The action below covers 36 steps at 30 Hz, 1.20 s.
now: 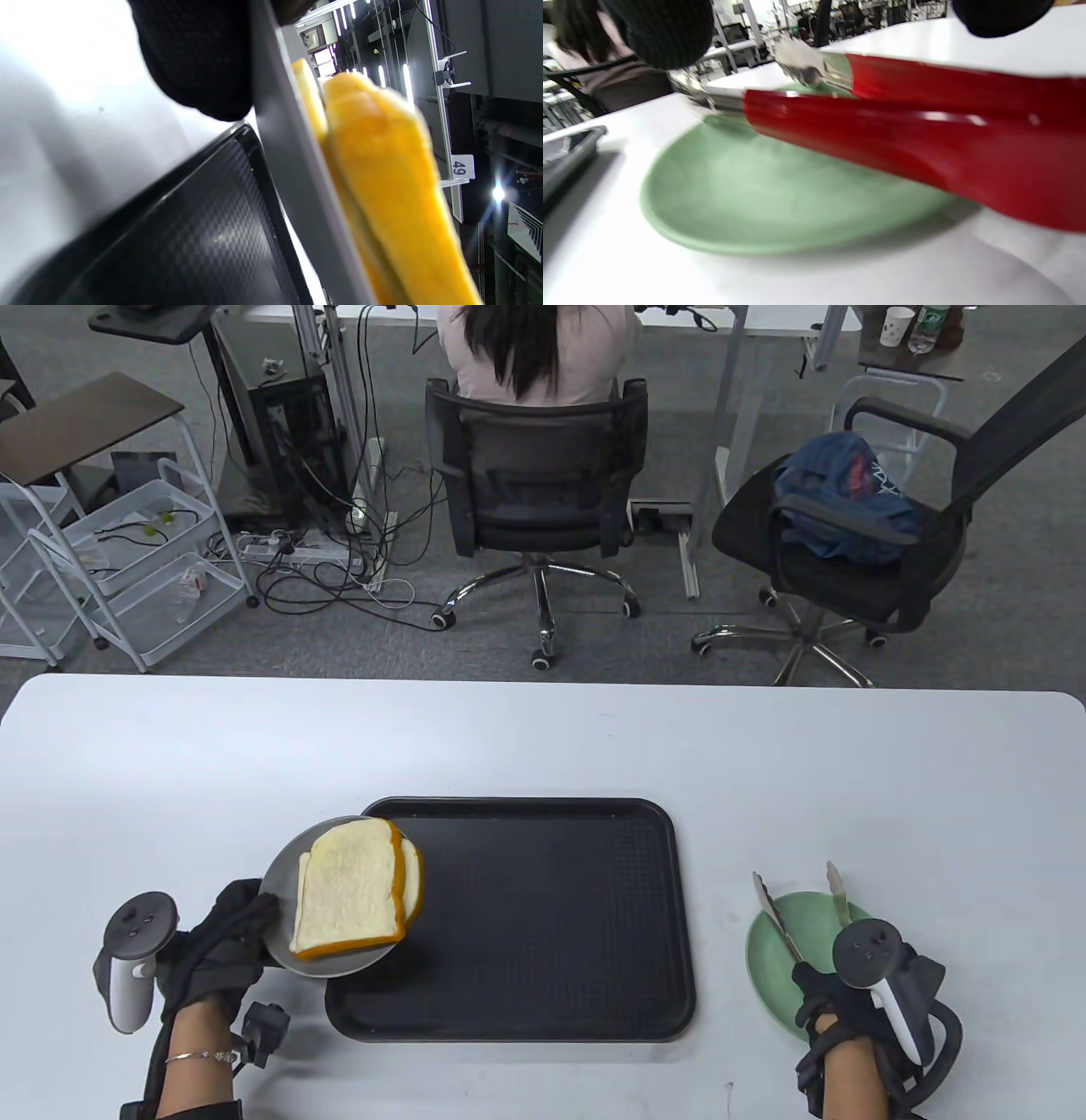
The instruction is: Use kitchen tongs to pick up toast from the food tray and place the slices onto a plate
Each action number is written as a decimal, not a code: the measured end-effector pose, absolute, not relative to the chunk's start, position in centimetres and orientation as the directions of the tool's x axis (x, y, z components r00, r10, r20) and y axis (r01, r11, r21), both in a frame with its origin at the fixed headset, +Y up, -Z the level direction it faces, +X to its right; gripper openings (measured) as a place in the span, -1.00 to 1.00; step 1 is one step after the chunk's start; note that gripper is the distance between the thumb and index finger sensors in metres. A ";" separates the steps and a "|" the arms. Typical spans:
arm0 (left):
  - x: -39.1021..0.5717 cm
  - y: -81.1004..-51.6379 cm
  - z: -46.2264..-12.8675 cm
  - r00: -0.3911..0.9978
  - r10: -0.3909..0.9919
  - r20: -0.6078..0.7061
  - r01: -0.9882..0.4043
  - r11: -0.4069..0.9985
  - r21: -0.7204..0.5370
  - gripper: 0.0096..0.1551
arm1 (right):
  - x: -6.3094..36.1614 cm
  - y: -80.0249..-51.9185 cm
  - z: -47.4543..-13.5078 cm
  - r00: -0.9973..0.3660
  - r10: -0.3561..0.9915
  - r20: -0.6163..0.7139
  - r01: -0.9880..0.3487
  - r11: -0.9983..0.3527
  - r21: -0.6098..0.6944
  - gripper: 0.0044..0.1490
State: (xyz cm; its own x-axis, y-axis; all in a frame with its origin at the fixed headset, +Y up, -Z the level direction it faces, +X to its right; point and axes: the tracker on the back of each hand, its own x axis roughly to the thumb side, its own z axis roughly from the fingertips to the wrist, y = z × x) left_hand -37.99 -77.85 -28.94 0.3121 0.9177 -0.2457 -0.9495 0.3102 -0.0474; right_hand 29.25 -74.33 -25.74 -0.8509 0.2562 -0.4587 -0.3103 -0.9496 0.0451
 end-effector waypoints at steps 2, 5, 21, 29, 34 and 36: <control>-38.0 -77.8 -28.9 0.311 0.919 -0.243 -0.950 0.309 -0.049 -0.44 | 28.2 -73.4 -25.9 -0.869 0.269 -0.415 -0.305 -0.952 0.021 0.30; -37.9 -77.7 -29.0 0.309 0.922 -0.235 -0.951 0.306 -0.052 -0.44 | 26.3 -72.1 -26.2 -0.898 0.284 -0.337 -0.300 -0.954 -0.005 0.29; -37.9 -77.5 -29.0 0.294 0.932 -0.211 -0.956 0.288 -0.062 -0.44 | 11.5 -69.8 -28.0 -0.941 0.286 0.180 -0.296 -0.955 -0.028 0.25; -37.9 -77.4 -29.0 0.295 0.933 -0.207 -0.956 0.289 -0.058 -0.44 | 7.4 -72.3 -27.9 -0.921 0.275 0.278 -0.283 -0.959 0.008 0.26; -37.9 -77.4 -29.0 0.302 0.930 -0.207 -0.953 0.297 -0.058 -0.43 | 6.7 -74.2 -27.4 -0.921 0.237 0.311 -0.250 -0.968 -0.003 0.25; -37.9 -77.4 -29.0 0.305 0.930 -0.208 -0.952 0.299 -0.060 -0.44 | 6.7 -74.7 -27.2 -0.919 0.220 0.327 -0.238 -0.971 -0.016 0.25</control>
State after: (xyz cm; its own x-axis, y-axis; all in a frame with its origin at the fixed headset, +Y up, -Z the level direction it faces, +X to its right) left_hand -37.94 -77.39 -29.04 0.3046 0.9296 -0.2077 -0.9525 0.2987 -0.0597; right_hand 6.70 -74.70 -27.24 -0.9192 0.2199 0.3266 -0.2381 -0.9711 -0.0164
